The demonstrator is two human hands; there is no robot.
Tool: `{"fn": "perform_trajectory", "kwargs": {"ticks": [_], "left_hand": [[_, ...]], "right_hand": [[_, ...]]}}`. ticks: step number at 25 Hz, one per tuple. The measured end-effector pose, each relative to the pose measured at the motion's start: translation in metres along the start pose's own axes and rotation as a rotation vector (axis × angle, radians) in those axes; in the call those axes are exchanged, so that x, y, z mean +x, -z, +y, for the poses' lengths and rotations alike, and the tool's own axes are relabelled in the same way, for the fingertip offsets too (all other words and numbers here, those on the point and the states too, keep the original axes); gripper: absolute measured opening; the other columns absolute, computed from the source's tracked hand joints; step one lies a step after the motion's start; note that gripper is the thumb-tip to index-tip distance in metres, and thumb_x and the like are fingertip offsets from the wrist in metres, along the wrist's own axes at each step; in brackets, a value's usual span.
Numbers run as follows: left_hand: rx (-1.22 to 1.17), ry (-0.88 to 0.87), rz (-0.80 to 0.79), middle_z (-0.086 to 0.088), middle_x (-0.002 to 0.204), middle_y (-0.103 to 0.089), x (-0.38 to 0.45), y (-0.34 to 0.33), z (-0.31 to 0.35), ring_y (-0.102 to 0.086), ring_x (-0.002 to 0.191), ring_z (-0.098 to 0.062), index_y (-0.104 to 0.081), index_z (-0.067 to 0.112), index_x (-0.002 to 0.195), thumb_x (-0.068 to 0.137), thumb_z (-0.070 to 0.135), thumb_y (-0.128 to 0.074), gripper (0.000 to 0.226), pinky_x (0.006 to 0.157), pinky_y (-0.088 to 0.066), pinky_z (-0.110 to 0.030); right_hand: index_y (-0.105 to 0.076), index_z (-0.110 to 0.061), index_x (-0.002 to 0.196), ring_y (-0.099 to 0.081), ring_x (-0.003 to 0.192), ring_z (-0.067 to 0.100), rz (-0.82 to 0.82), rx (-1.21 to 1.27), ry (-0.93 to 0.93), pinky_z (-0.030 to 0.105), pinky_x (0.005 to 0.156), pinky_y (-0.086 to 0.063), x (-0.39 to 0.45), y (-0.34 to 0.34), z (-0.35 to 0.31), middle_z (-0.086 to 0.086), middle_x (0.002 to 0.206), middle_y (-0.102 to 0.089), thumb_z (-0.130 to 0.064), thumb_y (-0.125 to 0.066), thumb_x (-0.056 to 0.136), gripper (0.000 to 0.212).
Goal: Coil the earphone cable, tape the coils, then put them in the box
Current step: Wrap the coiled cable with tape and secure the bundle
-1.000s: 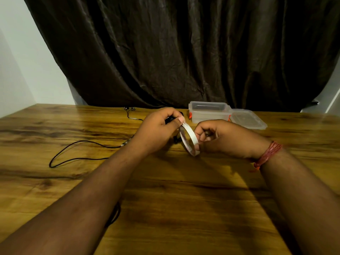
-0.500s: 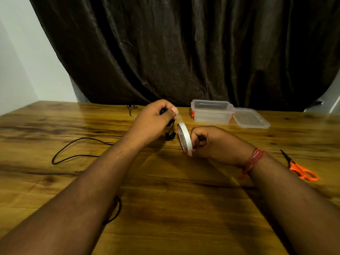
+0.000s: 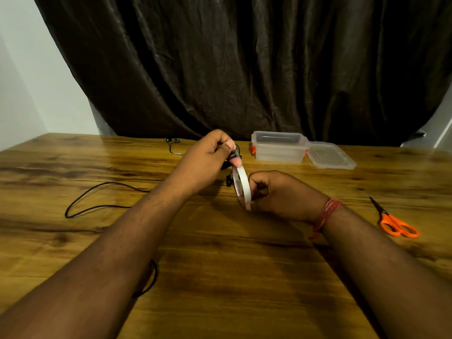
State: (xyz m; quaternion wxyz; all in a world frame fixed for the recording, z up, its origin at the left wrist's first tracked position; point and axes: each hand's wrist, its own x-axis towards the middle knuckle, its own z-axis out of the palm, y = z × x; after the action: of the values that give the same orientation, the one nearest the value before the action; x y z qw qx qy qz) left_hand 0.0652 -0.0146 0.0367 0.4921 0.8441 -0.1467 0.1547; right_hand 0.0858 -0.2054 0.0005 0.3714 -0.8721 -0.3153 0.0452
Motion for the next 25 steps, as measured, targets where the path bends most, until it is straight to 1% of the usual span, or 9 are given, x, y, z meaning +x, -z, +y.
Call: {"fn": "perform_trajectory", "kwargs": {"ticks": [3,6,9,11,15,17,18,22,25], "left_hand": [[0.012,-0.028,0.012,0.002,0.081,-0.075,-0.002,-0.004,0.0,-0.053,0.057,0.009,-0.052,0.023,0.087,0.102,0.026,-0.044,0.018,0.061,-0.04,-0.032],[0.095,-0.053,0.033,0.009,0.079,-0.073,-0.004,-0.007,0.002,-0.065,0.082,-0.01,-0.055,0.023,0.091,0.102,0.03,-0.044,0.016,0.08,-0.051,-0.043],[0.168,-0.088,0.042,0.01,0.079,-0.072,-0.007,-0.011,0.007,-0.064,0.084,-0.012,-0.055,0.022,0.095,0.101,0.032,-0.044,0.017,0.082,-0.051,-0.045],[0.171,-0.101,0.039,0.009,0.079,-0.072,-0.007,-0.013,0.007,-0.063,0.084,-0.009,-0.056,0.021,0.096,0.101,0.032,-0.044,0.016,0.084,-0.05,-0.043],[0.167,-0.088,0.044,0.01,0.08,-0.071,-0.007,-0.016,0.007,-0.062,0.085,-0.003,-0.055,0.026,0.095,0.1,0.034,-0.044,0.015,0.083,-0.049,-0.038],[0.172,-0.097,0.049,0.012,0.079,-0.07,-0.009,-0.016,0.008,-0.061,0.082,0.001,-0.056,0.025,0.096,0.1,0.033,-0.045,0.014,0.077,-0.048,-0.036],[0.17,-0.1,0.049,0.012,0.078,-0.07,-0.01,-0.016,0.01,-0.061,0.081,-0.002,-0.056,0.025,0.096,0.1,0.033,-0.045,0.014,0.077,-0.048,-0.037],[0.181,-0.091,0.042,0.012,0.08,-0.071,-0.012,-0.016,0.013,-0.063,0.081,-0.017,-0.055,0.027,0.097,0.1,0.034,-0.044,0.014,0.077,-0.049,-0.044],[0.201,-0.094,0.033,0.011,0.08,-0.071,-0.013,-0.016,0.014,-0.063,0.082,-0.017,-0.055,0.027,0.097,0.101,0.034,-0.043,0.014,0.075,-0.049,-0.04]], "right_hand": [[-0.07,-0.017,0.091,-0.067,0.089,0.013,0.002,0.007,0.014,0.043,0.086,-0.054,0.0,-0.003,-0.002,-0.001,0.092,-0.072,-0.011,-0.079,0.076,0.019],[-0.07,-0.018,0.097,-0.067,0.091,0.009,-0.027,0.019,0.0,0.038,0.088,-0.055,-0.003,-0.002,-0.004,-0.004,0.095,-0.072,-0.008,-0.078,0.076,0.025],[-0.067,-0.017,0.105,-0.068,0.102,0.014,-0.142,0.11,-0.012,0.035,0.095,-0.053,-0.009,0.006,-0.011,0.002,0.106,-0.072,0.001,-0.075,0.078,0.034],[-0.064,-0.01,0.106,-0.069,0.102,0.018,-0.13,0.126,-0.035,0.038,0.096,-0.053,-0.014,0.019,-0.012,0.01,0.107,-0.072,0.007,-0.069,0.081,0.031],[-0.069,-0.019,0.095,-0.068,0.088,0.011,0.033,-0.229,-0.162,0.032,0.087,-0.054,-0.027,0.061,-0.006,-0.003,0.089,-0.073,-0.013,-0.068,0.085,0.012],[-0.07,-0.016,0.093,-0.065,0.076,0.006,0.052,-0.357,-0.29,0.025,0.075,-0.05,-0.044,0.079,-0.006,-0.008,0.082,-0.071,-0.016,-0.067,0.086,0.008],[-0.07,-0.015,0.092,-0.063,0.075,0.008,0.053,-0.413,-0.364,0.024,0.073,-0.048,-0.055,0.085,-0.004,-0.007,0.082,-0.07,-0.019,-0.067,0.086,0.008],[-0.067,-0.022,0.083,-0.063,0.087,0.021,0.018,-0.61,-0.653,0.037,0.081,-0.055,-0.098,0.101,0.009,0.002,0.092,-0.067,-0.035,-0.069,0.084,0.013],[-0.062,-0.023,0.088,-0.059,0.091,0.023,0.072,-0.747,-0.769,0.035,0.08,-0.05,-0.121,0.103,0.018,0.002,0.095,-0.062,-0.033,-0.065,0.086,0.01]]}}
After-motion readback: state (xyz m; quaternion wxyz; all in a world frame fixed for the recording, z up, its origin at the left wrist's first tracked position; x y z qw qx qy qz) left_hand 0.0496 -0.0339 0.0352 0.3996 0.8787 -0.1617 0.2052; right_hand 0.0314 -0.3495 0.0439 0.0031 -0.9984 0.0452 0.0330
